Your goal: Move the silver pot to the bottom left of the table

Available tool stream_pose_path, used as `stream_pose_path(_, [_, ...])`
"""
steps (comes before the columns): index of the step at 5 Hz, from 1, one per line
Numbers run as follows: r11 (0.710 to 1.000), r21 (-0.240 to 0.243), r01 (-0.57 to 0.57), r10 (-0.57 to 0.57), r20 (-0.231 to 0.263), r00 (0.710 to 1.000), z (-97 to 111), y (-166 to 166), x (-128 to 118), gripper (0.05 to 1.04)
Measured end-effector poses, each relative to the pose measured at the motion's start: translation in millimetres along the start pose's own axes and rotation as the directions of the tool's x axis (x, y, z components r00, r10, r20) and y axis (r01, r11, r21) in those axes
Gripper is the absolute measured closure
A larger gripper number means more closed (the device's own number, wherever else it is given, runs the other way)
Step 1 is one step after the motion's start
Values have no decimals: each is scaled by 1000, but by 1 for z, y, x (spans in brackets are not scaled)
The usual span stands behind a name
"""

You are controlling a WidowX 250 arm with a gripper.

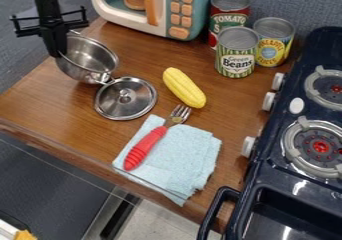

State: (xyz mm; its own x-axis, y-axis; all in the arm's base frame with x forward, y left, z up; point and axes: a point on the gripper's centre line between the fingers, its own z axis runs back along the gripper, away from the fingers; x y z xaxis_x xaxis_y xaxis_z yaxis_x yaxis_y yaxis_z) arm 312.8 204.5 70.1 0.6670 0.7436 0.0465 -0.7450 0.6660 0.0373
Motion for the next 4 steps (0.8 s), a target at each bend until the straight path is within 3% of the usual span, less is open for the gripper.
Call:
stream_pose_path(2, [999,-19,40,-41,-34,999,-2,2,-6,1029])
stream_pose_path(4, [998,-56,3,-6,-50,999,-9,14,-7,1029])
